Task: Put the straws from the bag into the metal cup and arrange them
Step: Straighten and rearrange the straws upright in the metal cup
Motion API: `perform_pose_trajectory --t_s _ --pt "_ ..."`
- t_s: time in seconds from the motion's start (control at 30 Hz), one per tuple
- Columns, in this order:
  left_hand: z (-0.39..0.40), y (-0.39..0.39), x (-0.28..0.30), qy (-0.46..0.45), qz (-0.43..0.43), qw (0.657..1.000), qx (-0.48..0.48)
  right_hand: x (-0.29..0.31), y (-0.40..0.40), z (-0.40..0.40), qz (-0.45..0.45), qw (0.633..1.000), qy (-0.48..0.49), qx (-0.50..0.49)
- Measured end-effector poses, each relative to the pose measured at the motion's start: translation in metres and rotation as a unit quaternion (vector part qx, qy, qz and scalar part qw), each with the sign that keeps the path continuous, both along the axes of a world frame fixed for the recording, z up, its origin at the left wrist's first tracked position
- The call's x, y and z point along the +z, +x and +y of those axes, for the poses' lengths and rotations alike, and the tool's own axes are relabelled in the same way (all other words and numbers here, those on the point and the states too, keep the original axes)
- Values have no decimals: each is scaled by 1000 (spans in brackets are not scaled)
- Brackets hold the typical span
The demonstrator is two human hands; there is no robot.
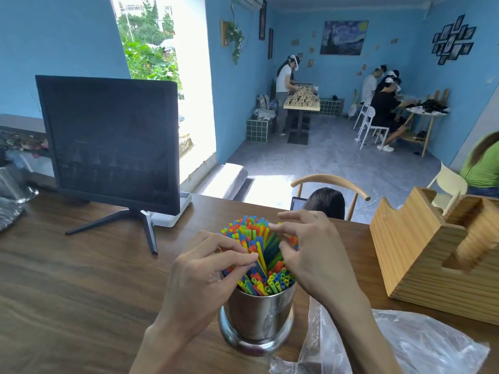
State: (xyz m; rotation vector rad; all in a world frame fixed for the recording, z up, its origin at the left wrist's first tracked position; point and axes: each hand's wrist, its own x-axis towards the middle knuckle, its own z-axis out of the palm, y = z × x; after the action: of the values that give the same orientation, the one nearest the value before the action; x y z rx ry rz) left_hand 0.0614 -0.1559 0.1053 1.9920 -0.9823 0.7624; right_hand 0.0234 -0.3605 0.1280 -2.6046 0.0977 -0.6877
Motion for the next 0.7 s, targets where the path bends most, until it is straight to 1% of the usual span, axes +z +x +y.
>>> perform_pose_trajectory --t_s 0.17,0.33,0.6,0.7 --pt "1 0 0 1 -1 1000 -1 3 -1 1 -10 1000 14 15" --pt "0 1 1 5 0 1000 -4 6 -6 -4 15 998 33 53" --pt "-2 -2 3 0 1 1000 -6 8 -3 -3 16 996 72 42" --pt "-2 -2 4 -5 13 1000 -10 7 -2 -2 -5 996 80 40"
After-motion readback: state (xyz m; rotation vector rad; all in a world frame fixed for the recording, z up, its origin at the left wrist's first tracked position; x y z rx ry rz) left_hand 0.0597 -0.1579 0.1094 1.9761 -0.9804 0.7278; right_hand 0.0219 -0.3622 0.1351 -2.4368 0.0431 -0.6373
